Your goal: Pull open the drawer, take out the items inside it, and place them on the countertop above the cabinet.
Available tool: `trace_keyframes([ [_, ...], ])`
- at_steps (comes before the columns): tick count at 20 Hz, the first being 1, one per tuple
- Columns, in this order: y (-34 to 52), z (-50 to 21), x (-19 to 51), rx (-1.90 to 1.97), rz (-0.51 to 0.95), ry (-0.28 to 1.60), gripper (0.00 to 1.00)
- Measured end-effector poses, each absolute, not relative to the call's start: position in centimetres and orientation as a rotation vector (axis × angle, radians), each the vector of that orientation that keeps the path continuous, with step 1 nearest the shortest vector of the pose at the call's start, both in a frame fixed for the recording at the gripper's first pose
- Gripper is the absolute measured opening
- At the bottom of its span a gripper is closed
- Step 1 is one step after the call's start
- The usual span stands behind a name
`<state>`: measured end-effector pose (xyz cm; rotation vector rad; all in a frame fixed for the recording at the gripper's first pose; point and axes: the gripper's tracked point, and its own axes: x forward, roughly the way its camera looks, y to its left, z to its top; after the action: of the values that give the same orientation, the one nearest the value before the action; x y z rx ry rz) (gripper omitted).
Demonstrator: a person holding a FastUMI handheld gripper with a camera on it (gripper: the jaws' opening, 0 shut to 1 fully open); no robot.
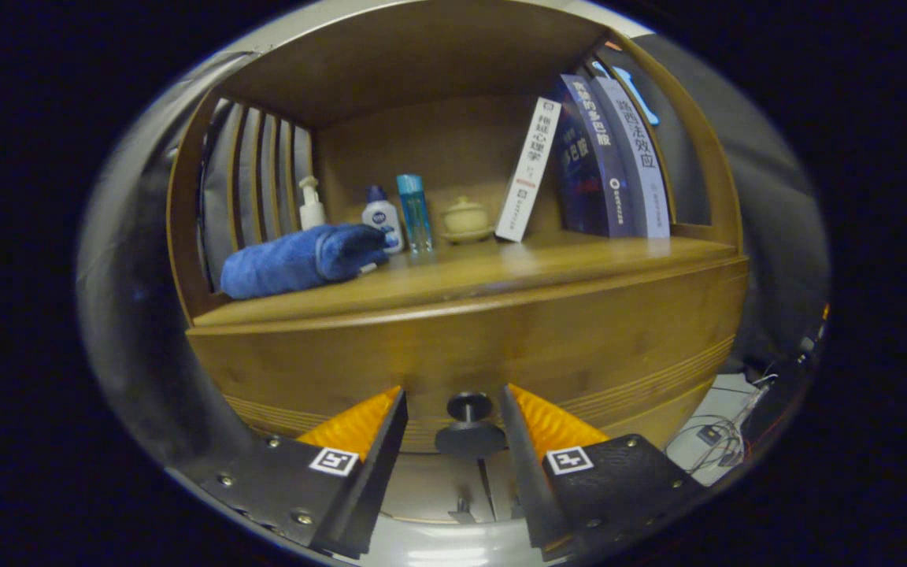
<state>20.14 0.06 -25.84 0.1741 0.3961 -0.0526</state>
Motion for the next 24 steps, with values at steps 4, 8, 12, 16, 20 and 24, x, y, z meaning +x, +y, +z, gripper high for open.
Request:
trace_keyframes([
  [4,-0.4,-25.9,19.5,0.235,-0.064,0.381,0.48],
  [8,-0.2,-26.4,20.2,0.222,-0.070,0.395,0.40],
  [12,-0.3,-26.3,19.7,0.241,-0.093,0.407,0.38],
  [16,-0.2,-26.3,18.9,0.222,-0.102,0.423,0.38],
  [20,-0.1,-26.3,17.4,0.245,-0.117,0.425,0.38],
  [24,0.0,-26.0,15.1,0.256,-0.147,0.432,0.38],
])
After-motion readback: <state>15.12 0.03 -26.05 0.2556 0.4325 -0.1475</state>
